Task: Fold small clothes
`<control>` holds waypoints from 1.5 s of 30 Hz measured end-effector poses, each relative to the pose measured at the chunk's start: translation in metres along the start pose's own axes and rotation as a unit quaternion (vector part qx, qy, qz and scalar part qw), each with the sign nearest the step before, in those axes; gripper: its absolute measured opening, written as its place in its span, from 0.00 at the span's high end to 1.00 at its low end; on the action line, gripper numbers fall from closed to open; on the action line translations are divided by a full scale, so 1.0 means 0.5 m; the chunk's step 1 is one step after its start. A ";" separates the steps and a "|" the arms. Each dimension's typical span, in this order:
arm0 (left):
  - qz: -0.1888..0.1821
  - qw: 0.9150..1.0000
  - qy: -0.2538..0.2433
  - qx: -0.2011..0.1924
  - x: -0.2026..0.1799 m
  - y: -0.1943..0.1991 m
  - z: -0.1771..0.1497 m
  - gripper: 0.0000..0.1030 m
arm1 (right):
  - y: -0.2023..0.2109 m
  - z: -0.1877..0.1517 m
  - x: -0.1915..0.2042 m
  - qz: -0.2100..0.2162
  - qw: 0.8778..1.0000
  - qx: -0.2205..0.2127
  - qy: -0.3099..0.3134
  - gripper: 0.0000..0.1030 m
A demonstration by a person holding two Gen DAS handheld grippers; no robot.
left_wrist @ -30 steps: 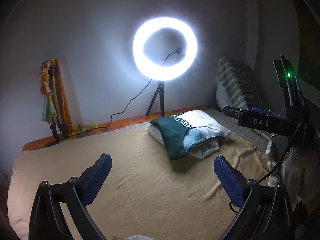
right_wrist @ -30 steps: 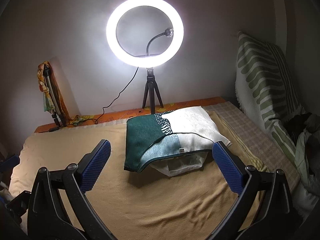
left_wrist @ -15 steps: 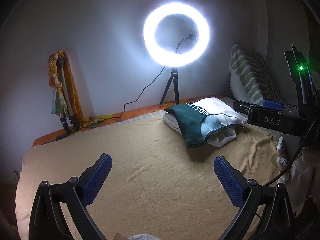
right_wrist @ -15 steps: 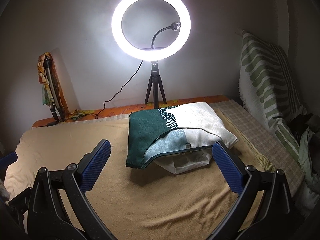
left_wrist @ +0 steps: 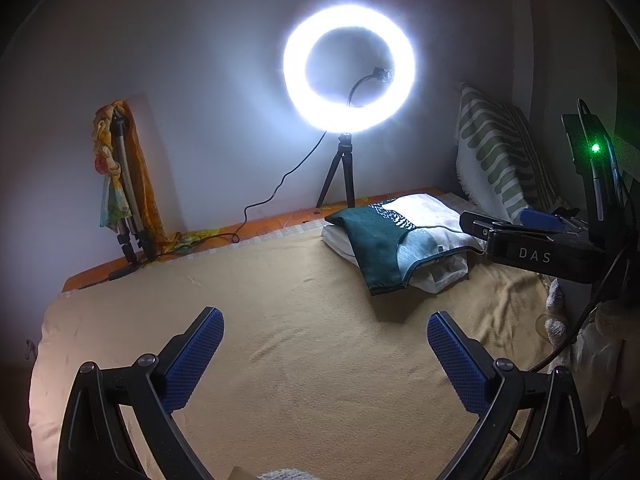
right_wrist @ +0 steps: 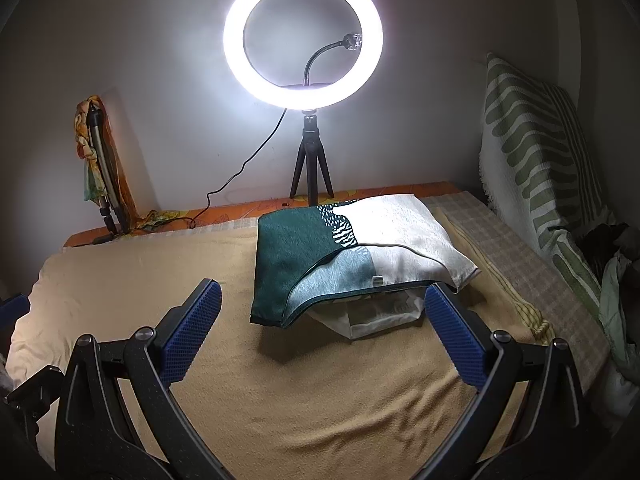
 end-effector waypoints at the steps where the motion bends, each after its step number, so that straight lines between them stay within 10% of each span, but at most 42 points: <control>1: 0.000 1.000 -0.001 0.000 0.000 0.000 0.000 0.00 | 0.000 -0.001 0.000 0.001 1.000 0.001 -0.001 0.00; 45: 0.002 1.000 -0.003 -0.010 -0.003 0.018 0.014 0.00 | -0.008 -0.002 0.022 0.008 1.000 0.003 0.006 0.00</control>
Point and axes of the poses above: each gripper's, at about its wrist camera, not at the fingertips, and y roughly against the way its jaws point, x to its left, z to its top, the point moved 10 cm from there along -y, roughly the way its jaws point, and after that the axes turned 6 degrees about z, right-handed, at the moved point
